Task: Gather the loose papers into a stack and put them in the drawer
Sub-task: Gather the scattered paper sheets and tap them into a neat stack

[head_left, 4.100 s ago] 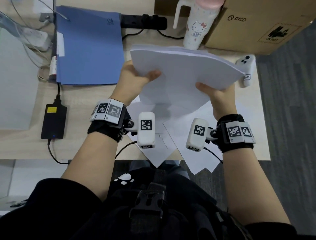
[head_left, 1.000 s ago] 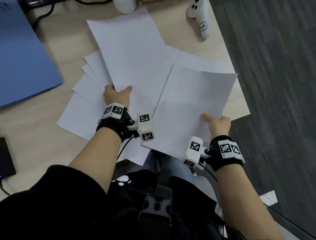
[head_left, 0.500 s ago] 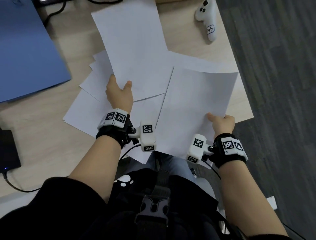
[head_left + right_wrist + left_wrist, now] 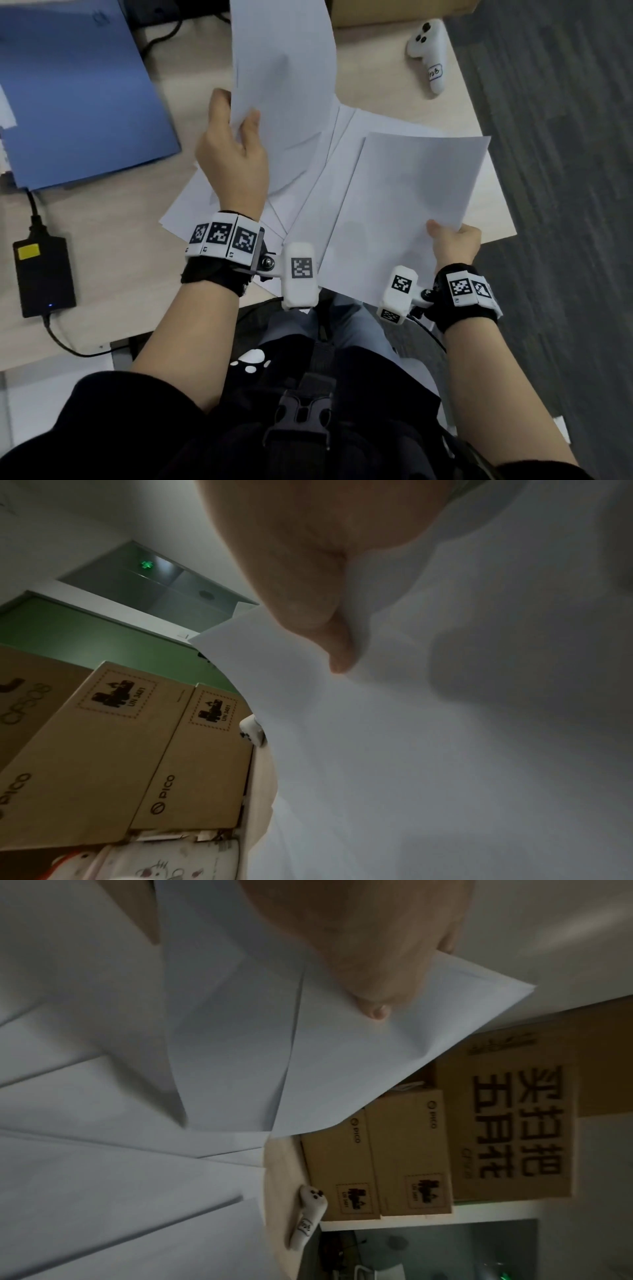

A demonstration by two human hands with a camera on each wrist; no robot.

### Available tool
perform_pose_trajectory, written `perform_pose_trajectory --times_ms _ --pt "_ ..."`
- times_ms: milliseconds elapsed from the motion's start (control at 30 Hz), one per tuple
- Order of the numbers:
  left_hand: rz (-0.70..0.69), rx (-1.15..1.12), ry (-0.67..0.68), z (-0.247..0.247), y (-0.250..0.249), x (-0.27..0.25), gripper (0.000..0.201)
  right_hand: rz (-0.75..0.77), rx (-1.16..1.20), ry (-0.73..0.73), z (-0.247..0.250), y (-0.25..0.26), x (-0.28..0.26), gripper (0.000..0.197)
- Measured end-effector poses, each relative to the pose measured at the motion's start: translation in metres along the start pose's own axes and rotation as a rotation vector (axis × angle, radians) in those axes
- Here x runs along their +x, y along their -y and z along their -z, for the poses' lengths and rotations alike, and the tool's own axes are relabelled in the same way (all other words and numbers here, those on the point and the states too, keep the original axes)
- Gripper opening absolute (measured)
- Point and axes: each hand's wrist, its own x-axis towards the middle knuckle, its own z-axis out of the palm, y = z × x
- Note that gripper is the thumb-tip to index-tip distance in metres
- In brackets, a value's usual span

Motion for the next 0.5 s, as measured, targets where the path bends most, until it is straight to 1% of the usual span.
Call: perform_pose_trajectory --times_ms 67,133,200,267,333,400,433,500 --pt "-0.018 -0.085 0.048 0.004 -0.011 0.000 0.024 0.029 0.009 0.004 0.002 0.003 -0.007 0.012" --pt "-0.006 -0.214 0.122 0.004 -0.019 -0.001 0.020 0.063 0.040 0.003 0.007 0.005 -0.011 0.017" --pt "0.017 -0.294 0.195 0.005 -0.026 -0.002 0.024 0.083 0.062 -0.001 0.013 0.006 -0.015 0.014" --pt "0.056 -0.369 0.276 0.004 -0.028 -0.004 0.026 0.097 0.075 -0.001 0.021 0.006 -0.019 0.004" --pt "0.141 -0.462 0.368 0.001 -0.024 -0.007 0.028 0.101 0.107 0.000 0.030 0.005 -0.024 0.012" --pt "0.231 -0.490 0.452 -0.004 -0.017 -0.013 0.031 0.094 0.147 -0.011 0.041 0.003 -0.028 0.020" --pt "0.264 -0.471 0.491 -0.008 -0.011 -0.017 0.031 0.097 0.158 -0.031 0.047 0.002 -0.028 0.024" --pt "0.319 -0.379 0.553 -0.018 0.001 -0.027 0.029 0.122 0.162 -0.086 0.058 -0.002 -0.026 0.024"
